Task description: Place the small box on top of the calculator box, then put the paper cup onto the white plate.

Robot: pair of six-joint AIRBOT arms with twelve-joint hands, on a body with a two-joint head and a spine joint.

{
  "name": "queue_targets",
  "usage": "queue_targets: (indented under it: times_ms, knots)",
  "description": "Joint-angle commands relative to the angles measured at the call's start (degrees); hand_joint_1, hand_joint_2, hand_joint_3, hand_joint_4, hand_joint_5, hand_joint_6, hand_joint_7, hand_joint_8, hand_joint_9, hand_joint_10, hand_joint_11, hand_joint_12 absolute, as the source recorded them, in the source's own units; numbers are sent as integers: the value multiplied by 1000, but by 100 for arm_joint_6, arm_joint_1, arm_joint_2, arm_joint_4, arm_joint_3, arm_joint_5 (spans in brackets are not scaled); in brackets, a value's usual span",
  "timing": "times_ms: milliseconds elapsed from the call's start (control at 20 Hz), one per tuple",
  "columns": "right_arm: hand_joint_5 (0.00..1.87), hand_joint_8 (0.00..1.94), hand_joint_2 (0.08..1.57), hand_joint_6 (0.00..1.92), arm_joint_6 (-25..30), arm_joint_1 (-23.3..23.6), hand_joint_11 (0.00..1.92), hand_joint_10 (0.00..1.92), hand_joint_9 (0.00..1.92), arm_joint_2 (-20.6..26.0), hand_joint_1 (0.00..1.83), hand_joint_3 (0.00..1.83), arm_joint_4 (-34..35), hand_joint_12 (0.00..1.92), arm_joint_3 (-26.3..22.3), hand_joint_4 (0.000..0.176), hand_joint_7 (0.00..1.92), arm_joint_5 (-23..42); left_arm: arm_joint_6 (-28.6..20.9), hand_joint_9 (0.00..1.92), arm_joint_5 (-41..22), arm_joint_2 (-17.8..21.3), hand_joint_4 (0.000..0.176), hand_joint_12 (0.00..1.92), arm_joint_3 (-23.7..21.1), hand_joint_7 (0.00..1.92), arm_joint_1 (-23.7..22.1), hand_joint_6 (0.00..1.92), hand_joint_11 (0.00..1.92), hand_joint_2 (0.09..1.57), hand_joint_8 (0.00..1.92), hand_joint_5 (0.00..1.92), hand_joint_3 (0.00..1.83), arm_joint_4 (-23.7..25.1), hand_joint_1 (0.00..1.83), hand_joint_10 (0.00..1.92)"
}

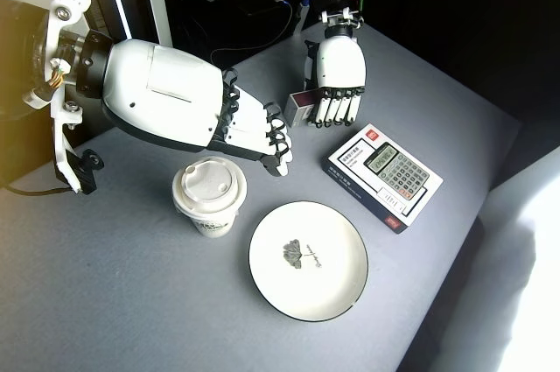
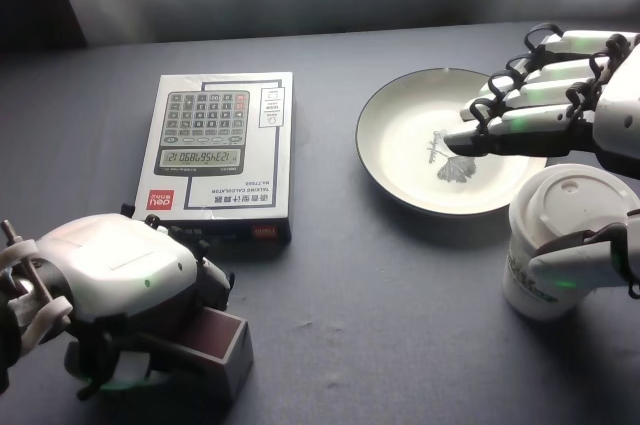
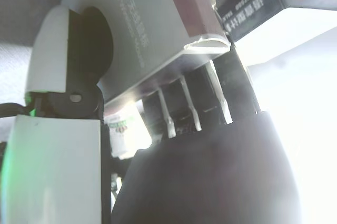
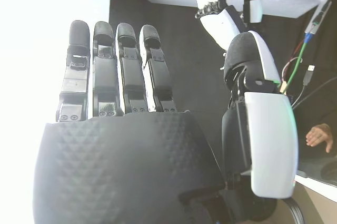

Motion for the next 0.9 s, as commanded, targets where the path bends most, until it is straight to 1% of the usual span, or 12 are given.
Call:
queue_targets:
  times_ms: [0,50,150,200,300,350,400,500,550,650,700,850]
  knots:
    - [290,3,1162,2,17,52,0,5,247,58,375,0,104,724,-27,0,263,540,22,840,-259,40,0,1456,4,1032,-46,890,446,1123,1021,933,1,51,1344,1266]
    - [290,4,1162,1,17,52,0,7,259,58,367,0,104,746,-27,0,272,539,29,806,-243,51,0,1452,0,1003,-91,917,435,1135,1064,902,2,49,1364,1342]
    - [277,2,1160,2,17,52,0,4,241,59,370,0,104,694,-27,0,256,539,202,793,-109,84,0,1440,-18,982,-231,899,441,1141,1135,893,2,-111,1369,1355]
    - [283,5,1165,5,17,52,0,5,241,59,358,2,104,680,-27,0,261,538,310,752,-72,98,0,1483,-26,952,-298,991,385,1162,1155,842,1,-213,1361,1424]
    - [300,9,1157,6,17,52,0,11,271,59,369,0,104,747,-27,0,287,538,554,788,95,120,0,1492,-26,999,-493,906,403,1143,1083,897,0,-424,1369,1408]
    - [299,6,1153,4,17,52,0,10,278,59,377,0,104,770,-27,0,290,538,620,772,147,127,0,1486,-22,989,-553,928,397,1149,1099,869,1,-482,1367,1408]
    - [263,1,1164,0,17,52,0,2,227,59,365,1,104,667,-27,0,239,538,777,797,246,150,0,1464,-6,1002,-726,923,419,1140,1054,886,0,-638,1369,1375]
    - [267,1,1167,1,17,52,0,3,232,59,354,1,104,683,-27,0,242,538,1037,792,380,167,0,1460,22,998,-947,936,419,1142,1063,878,1,-897,1368,1380]
    - [253,1,1171,1,17,52,0,1,221,59,345,2,104,658,-27,0,230,538,1247,810,488,168,0,1446,55,1029,-1116,871,436,1128,1023,917,0,-1083,1373,1347]
    - [267,5,1170,5,17,52,0,4,229,58,347,0,104,682,-27,0,243,538,1486,753,604,167,0,1484,125,971,-1339,965,371,1154,1130,859,5,-1328,1363,1412]
    - [289,7,1164,8,17,52,0,8,250,58,362,0,104,727,-27,0,262,538,1587,780,662,167,0,1459,170,993,-1442,915,397,1144,1100,888,0,-1448,1368,1375]
    - [292,3,1169,2,17,52,0,3,251,58,362,1,104,683,-27,0,269,538,1992,770,926,156,0,1452,309,972,-1755,917,412,1152,1135,869,0,-1820,1366,1412]
